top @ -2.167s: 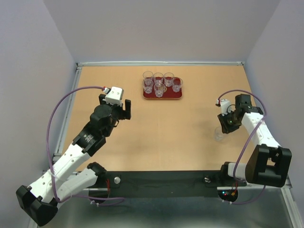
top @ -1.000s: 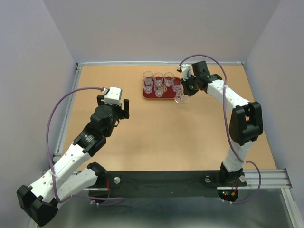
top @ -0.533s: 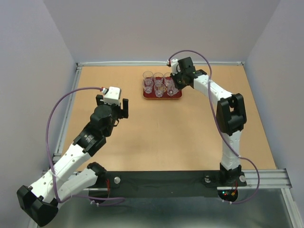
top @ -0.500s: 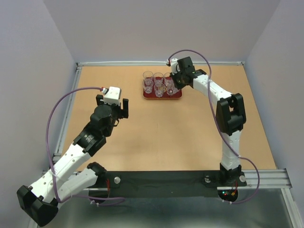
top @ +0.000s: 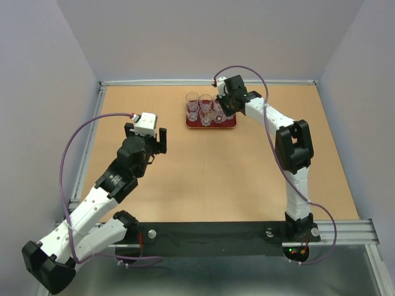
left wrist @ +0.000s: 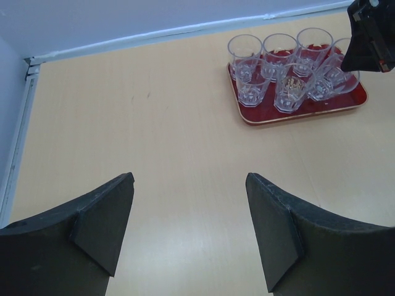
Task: Place the glasses into the tray
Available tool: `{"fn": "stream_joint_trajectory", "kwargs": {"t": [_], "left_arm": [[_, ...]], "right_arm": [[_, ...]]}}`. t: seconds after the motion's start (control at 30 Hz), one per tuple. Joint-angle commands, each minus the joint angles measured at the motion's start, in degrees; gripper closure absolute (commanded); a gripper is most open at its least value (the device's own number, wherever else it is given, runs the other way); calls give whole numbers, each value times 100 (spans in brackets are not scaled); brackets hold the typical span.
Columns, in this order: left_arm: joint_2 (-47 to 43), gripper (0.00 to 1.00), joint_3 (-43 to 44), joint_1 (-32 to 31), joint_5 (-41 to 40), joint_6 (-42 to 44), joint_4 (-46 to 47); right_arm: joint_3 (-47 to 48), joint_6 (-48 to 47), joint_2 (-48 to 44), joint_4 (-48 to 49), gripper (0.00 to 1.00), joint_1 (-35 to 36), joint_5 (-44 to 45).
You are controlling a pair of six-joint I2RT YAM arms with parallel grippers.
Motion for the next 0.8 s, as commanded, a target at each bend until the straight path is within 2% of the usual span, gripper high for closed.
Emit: {"fn": "stream_joint_trajectory", "kwargs": {"t": [0.0,0.2,0.4,0.5,0.63,0.77], "left_arm": [[-112,15,-30,29,-47,75,308],[-103,15,-38,29,-47,75,308],[-103,15,-38,37,-38,75,308],[-112,15,-30,46,-38,75,308],[-121,15,-38,37,-29,75,308],[-138,15,-30,37,-29,75,308]], "right_arm": [[128,9,-30,276,91,97,75],[136,-17,22,276,79,159,216],[154,-17,23,276,77,177,242],[154,-35,-56,276,71,194,251],[224,-87,-276,276,55,185,347],[286,-131,-548,276,51,185,453]]}}
